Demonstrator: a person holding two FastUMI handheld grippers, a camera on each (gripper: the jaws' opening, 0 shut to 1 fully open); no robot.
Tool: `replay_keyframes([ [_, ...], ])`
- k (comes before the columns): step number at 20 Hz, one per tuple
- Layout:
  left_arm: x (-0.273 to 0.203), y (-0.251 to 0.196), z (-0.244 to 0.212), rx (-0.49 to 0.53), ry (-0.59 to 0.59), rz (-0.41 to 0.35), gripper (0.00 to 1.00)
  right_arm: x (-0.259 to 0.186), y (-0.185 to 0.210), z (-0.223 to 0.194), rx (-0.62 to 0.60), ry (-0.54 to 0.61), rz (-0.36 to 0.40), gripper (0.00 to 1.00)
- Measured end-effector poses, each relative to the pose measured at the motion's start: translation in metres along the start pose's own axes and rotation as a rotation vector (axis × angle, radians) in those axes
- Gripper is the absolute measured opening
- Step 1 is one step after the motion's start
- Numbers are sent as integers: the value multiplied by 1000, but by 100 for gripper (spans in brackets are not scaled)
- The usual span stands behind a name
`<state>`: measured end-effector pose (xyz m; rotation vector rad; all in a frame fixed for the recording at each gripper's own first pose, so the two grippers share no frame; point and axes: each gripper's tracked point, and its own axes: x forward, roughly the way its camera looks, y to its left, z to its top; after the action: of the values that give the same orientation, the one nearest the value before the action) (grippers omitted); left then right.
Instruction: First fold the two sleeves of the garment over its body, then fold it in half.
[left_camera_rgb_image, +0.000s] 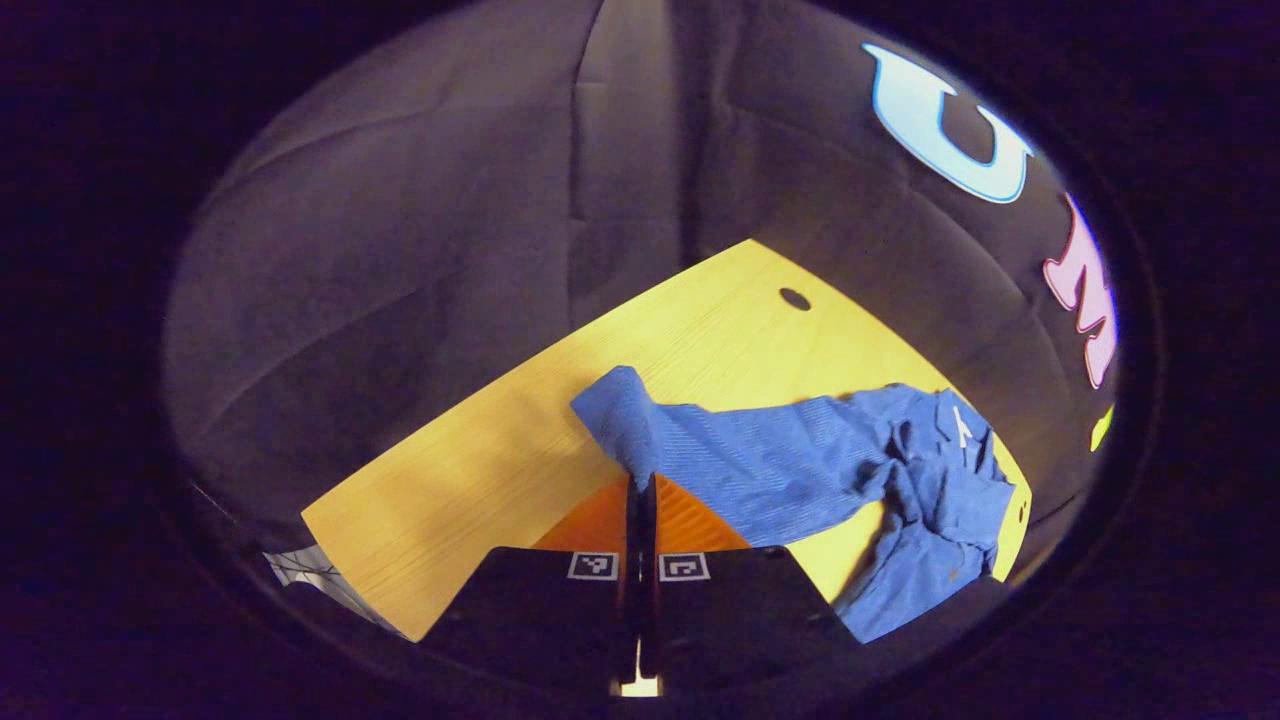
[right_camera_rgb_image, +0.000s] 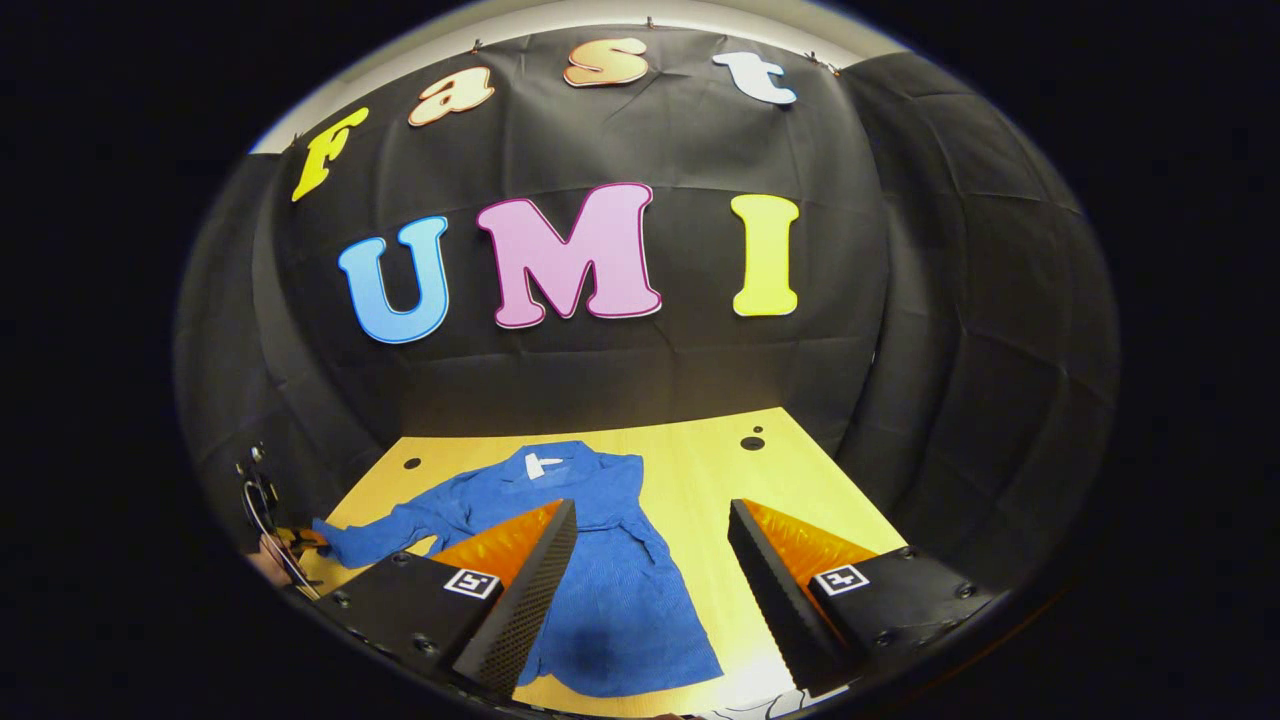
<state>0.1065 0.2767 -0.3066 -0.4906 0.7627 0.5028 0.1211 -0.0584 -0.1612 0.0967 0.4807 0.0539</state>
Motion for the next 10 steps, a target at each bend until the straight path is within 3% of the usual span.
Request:
replay_keyframes([
  [5, -38, -142, 42, 70, -105, -271, 0, 5, -32, 1, 7, -8, -26, 97],
  [10, -52, -290, 4, 202, -72, -497, 0, 13, -77, -1, 0, -12, -66, 97],
])
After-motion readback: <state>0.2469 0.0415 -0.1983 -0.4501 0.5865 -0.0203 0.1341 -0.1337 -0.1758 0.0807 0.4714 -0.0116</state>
